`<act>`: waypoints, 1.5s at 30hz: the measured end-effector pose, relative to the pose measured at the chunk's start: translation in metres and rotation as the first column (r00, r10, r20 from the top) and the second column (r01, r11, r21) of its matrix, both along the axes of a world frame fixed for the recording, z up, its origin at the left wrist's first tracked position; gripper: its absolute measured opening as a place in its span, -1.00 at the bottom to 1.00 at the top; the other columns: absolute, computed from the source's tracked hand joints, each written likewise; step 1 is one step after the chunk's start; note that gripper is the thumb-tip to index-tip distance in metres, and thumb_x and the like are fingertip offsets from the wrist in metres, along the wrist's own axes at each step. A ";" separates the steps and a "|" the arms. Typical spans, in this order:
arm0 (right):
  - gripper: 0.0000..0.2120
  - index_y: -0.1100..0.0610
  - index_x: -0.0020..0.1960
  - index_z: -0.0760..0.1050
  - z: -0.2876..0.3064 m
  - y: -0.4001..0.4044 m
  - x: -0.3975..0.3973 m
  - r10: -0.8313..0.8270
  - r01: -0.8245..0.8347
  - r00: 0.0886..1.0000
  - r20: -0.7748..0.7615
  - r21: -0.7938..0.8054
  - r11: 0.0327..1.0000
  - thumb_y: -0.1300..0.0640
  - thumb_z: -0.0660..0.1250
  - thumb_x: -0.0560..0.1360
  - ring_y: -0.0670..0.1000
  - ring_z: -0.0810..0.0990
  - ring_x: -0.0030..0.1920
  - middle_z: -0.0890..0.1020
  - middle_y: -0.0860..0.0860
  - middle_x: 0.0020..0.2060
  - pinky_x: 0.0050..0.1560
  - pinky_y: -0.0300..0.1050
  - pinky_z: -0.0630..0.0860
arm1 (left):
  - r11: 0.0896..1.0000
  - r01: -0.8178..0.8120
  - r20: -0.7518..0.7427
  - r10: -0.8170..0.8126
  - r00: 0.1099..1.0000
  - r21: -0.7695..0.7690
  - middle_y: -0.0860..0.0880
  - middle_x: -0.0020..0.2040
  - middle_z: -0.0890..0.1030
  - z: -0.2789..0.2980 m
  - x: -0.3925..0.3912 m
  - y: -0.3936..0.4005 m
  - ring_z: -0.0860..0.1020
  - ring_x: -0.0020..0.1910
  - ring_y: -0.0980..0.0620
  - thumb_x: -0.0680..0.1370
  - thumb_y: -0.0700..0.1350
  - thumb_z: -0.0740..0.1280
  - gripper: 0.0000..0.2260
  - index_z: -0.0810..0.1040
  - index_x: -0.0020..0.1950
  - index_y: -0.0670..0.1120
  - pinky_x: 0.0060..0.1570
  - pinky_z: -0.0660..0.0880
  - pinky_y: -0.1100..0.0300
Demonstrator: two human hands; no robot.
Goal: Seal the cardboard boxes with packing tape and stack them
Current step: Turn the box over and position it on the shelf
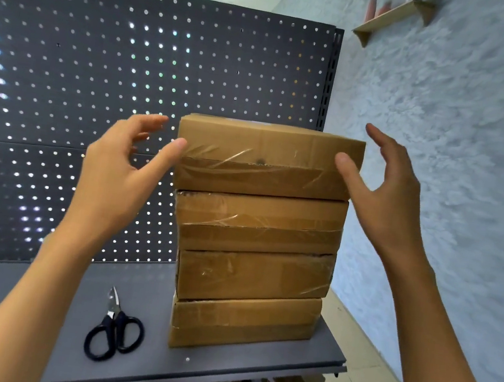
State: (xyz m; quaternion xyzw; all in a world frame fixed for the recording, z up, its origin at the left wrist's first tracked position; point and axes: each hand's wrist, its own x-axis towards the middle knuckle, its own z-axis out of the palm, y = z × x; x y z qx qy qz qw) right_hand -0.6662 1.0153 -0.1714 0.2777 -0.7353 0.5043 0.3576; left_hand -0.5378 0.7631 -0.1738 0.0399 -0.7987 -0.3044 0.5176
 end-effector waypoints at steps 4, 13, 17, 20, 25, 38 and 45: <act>-0.58 0.11 0.36 0.42 -0.031 -0.013 0.029 -0.205 0.270 0.926 -0.317 0.175 0.947 0.01 0.32 0.54 0.09 0.43 0.28 0.50 0.08 0.28 0.20 -0.14 0.33 | 0.881 -0.330 -0.087 0.320 0.943 -0.338 -0.07 0.06 0.61 -0.027 0.021 0.006 0.54 0.03 -0.13 0.51 0.16 0.22 -0.59 0.56 0.17 -0.10 -0.07 0.45 0.00; -0.72 0.16 0.14 0.56 -0.097 -0.052 0.073 -0.103 0.245 0.911 -0.400 0.322 0.915 0.03 0.34 0.51 0.14 0.56 0.02 0.60 0.14 0.03 -0.04 -0.07 0.49 | 0.668 -0.495 -0.048 0.568 0.822 -0.555 -0.13 -0.16 0.60 -0.094 0.090 -0.018 0.54 -0.19 -0.21 0.53 0.03 0.25 -0.71 0.61 -0.02 -0.17 -0.26 0.41 0.03; -0.74 0.15 0.16 0.55 -0.109 -0.079 0.091 0.041 0.081 0.943 -0.329 0.348 0.934 0.06 0.34 0.52 0.11 0.53 0.03 0.58 0.10 0.03 -0.02 -0.06 0.45 | 0.623 -0.524 0.016 0.653 0.758 -0.582 -0.15 -0.15 0.61 -0.110 0.128 -0.034 0.55 -0.19 -0.22 0.52 0.03 0.26 -0.70 0.61 -0.03 -0.19 -0.26 0.45 0.01; -0.74 0.16 0.16 0.54 -0.112 -0.105 0.107 0.129 0.006 0.936 -0.327 0.383 0.924 0.08 0.32 0.52 0.11 0.51 0.02 0.57 0.08 0.01 -0.01 -0.04 0.43 | 0.594 -0.553 0.035 0.700 0.714 -0.584 -0.14 -0.16 0.61 -0.113 0.156 -0.044 0.55 -0.18 -0.21 0.53 0.02 0.27 -0.72 0.61 -0.03 -0.18 -0.25 0.45 0.01; -0.72 0.16 0.12 0.54 -0.117 -0.149 0.137 0.225 -0.090 0.924 -0.310 0.397 0.914 0.05 0.26 0.50 0.11 0.50 -0.03 0.56 0.08 -0.03 -0.02 -0.04 0.40 | 0.537 -0.616 0.013 0.759 0.651 -0.576 -0.13 -0.18 0.59 -0.112 0.199 -0.071 0.53 -0.17 -0.21 0.53 0.03 0.24 -0.72 0.60 -0.05 -0.15 -0.26 0.43 0.01; -0.76 0.20 0.08 0.56 -0.120 -0.312 0.249 0.357 -0.198 0.871 -0.337 0.423 0.884 0.10 0.32 0.48 0.14 0.51 -0.12 0.56 0.10 -0.10 -0.07 0.01 0.44 | 0.462 -0.709 0.009 0.841 0.541 -0.534 -0.12 -0.15 0.61 -0.114 0.331 -0.205 0.53 -0.15 -0.21 0.52 0.05 0.23 -0.72 0.62 -0.05 -0.12 -0.25 0.42 0.01; -0.74 0.19 0.08 0.57 -0.124 -0.437 0.345 0.475 -0.329 0.831 -0.291 0.430 0.841 0.07 0.29 0.48 0.15 0.52 -0.08 0.56 0.10 -0.08 -0.05 0.05 0.47 | 0.389 -0.749 0.027 0.895 0.445 -0.536 -0.15 -0.11 0.63 -0.111 0.431 -0.298 0.55 -0.12 -0.24 0.51 0.03 0.26 -0.74 0.62 -0.06 -0.13 -0.25 0.43 0.04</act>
